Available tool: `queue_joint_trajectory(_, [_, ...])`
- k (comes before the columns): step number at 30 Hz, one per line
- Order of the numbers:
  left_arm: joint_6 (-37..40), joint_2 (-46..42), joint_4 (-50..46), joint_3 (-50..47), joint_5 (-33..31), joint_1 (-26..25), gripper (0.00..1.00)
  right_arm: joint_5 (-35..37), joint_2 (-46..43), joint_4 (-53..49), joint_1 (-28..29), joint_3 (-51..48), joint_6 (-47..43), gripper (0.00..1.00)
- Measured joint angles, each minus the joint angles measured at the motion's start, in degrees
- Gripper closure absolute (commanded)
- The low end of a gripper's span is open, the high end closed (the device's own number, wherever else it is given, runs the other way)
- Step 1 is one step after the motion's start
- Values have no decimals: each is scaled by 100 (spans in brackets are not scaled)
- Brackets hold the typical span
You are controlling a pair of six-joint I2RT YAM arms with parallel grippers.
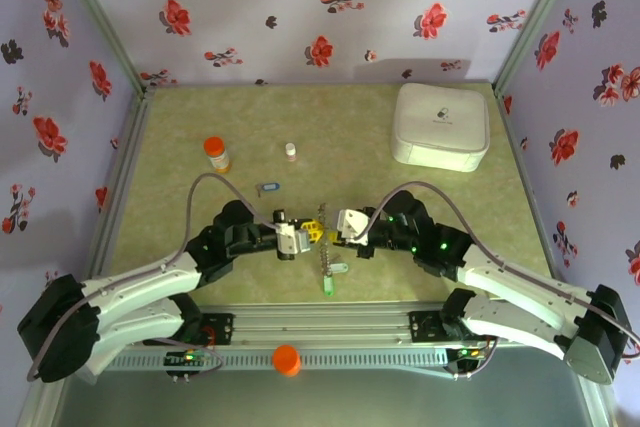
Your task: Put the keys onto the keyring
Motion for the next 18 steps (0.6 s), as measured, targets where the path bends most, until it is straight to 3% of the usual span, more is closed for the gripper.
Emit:
queue_joint_trajectory(12, [-568, 122, 433, -98, 507, 118, 100, -107, 35, 63, 15, 0, -4, 84])
queue_joint_trajectory(18, [-627, 131, 428, -101, 538, 142, 100, -129, 87, 98, 22, 0, 4, 98])
